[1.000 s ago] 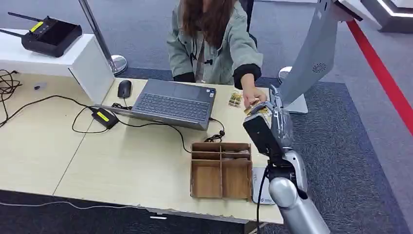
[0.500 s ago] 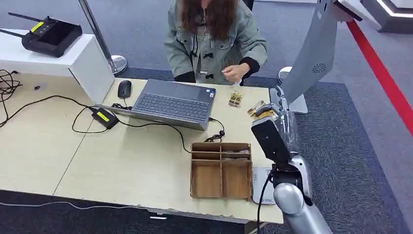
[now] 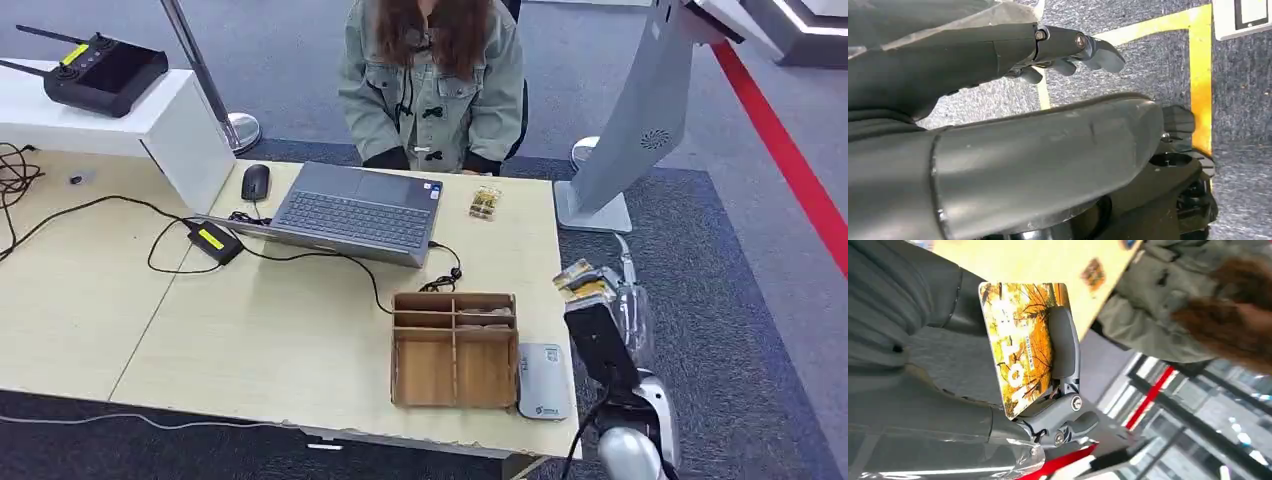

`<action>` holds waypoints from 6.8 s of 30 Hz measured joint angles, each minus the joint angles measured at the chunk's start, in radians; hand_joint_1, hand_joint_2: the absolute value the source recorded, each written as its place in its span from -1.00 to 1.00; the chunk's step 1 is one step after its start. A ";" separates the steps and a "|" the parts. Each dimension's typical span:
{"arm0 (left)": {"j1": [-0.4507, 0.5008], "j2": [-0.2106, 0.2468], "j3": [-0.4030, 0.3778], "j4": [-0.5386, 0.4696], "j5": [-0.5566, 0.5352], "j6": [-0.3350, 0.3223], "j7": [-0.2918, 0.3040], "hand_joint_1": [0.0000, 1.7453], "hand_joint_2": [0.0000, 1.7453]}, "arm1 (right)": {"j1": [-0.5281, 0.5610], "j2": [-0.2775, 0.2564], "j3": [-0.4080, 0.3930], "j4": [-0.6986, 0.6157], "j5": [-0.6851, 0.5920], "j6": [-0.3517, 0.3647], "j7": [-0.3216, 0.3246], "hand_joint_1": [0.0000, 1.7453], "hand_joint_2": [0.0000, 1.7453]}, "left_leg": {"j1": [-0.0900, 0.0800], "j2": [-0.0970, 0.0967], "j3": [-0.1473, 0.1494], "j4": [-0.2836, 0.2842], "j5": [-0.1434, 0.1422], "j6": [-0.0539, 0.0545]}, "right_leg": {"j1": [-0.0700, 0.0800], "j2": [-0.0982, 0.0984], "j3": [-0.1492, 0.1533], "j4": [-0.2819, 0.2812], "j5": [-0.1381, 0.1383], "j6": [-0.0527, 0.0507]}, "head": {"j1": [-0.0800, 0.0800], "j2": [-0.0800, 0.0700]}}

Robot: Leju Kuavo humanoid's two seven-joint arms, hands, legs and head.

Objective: Pass the card to the sensor for recognition and then transmit it.

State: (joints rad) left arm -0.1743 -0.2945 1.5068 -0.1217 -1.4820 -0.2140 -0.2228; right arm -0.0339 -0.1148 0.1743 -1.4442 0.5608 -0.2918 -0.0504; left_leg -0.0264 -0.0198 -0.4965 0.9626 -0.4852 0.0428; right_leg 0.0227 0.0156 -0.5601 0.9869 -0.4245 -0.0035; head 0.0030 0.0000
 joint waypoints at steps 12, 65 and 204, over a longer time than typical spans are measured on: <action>-0.001 0.000 0.018 0.000 0.037 0.003 -0.008 -1.00 -1.00 | 0.081 0.032 -0.071 0.244 0.027 -0.080 -0.056 1.00 1.00 | 0.000 0.000 0.000 0.000 0.000 0.000 | 0.000 0.000 0.000 0.000 0.000 0.000 | 0.000 0.000; -0.002 -0.003 -0.043 0.001 -0.042 -0.051 0.018 -1.00 -1.00 | -0.561 0.104 0.130 0.152 0.190 0.134 0.287 1.00 1.00 | 0.000 -0.002 0.000 0.000 0.003 -0.001 | 0.000 -0.001 0.001 0.002 0.002 0.000 | 0.000 0.000; 0.003 0.010 -0.032 0.001 -0.034 -0.050 0.016 -1.00 -1.00 | -0.175 0.039 0.315 0.285 0.277 0.142 0.210 0.06 1.00 | 0.000 0.000 0.000 0.000 0.002 0.000 | 0.000 0.000 0.000 0.001 0.001 0.000 | 0.000 0.000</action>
State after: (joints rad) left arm -0.1715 -0.2846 1.4748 -0.1209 -1.5160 -0.2644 -0.2064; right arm -0.2085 -0.0759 0.4891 -1.1589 0.8381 -0.1495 0.1598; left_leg -0.0263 -0.0195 -0.4966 0.9626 -0.4835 0.0424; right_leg 0.0226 0.0155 -0.5599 0.9874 -0.4232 -0.0032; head 0.0031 -0.0004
